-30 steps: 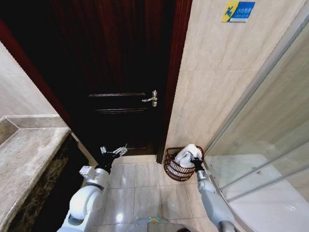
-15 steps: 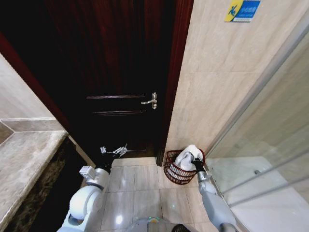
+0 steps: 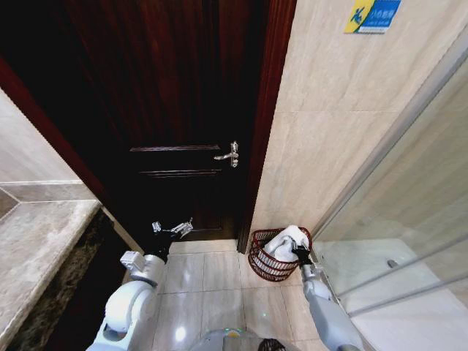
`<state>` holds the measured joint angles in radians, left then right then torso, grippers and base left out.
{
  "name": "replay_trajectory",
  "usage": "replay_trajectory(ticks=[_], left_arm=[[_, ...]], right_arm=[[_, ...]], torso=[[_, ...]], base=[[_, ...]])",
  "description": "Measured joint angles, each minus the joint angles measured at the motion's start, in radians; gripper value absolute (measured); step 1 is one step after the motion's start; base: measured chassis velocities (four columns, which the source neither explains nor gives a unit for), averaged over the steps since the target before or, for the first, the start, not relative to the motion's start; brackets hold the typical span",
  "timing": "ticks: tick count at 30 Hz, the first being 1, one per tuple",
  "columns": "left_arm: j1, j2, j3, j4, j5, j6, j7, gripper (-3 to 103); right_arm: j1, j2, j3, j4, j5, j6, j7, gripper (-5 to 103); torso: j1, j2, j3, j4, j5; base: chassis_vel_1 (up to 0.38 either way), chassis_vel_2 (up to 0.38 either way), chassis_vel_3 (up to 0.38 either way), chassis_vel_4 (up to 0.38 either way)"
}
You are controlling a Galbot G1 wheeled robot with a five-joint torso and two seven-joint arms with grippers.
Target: Discard the used towel into the hamper.
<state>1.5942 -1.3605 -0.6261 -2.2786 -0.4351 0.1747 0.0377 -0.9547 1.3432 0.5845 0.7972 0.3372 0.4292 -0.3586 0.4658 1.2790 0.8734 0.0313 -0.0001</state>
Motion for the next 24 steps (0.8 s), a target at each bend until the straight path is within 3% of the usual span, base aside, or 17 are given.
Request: replay_trajectory(ticks=[3,7,11,16,24], left_arm=[[0.000,0.000,0.000,0.000,0.000,0.000,0.000,100],[0.000,0.000,0.000,0.000,0.000,0.000,0.000,100],[0.000,0.000,0.000,0.000,0.000,0.000,0.000,100],[0.000,0.000,0.000,0.000,0.000,0.000,0.000,100],[0.000,0.000,0.000,0.000,0.000,0.000,0.000,100]], right_arm=[[0.008,-0.011,0.012,-0.001,-0.043,-0.120,-0.058,14],[0.037,-0.010,0.015,-0.033,-0.059,-0.182,-0.071,14],[0.061,-0.009,0.015,-0.057,-0.077,-0.221,-0.069,14],[0.102,-0.002,0.009,-0.083,-0.096,-0.247,0.009,14],[0.122,0.002,0.014,-0.083,-0.147,-0.310,0.038,14]], torso=[[0.000,0.000,0.000,0.0000,0.0001],[0.000,0.000,0.000,0.0001,0.0002],[0.000,0.000,0.000,0.0001,0.0002],[0.000,0.000,0.000,0.0002,0.0002],[0.000,0.000,0.000,-0.0001,0.0000]], base=[[0.000,0.000,0.000,0.000],[0.000,0.000,0.000,0.000],[0.000,0.000,0.000,0.000],[0.000,0.000,0.000,0.000],[0.000,0.000,0.000,0.000]])
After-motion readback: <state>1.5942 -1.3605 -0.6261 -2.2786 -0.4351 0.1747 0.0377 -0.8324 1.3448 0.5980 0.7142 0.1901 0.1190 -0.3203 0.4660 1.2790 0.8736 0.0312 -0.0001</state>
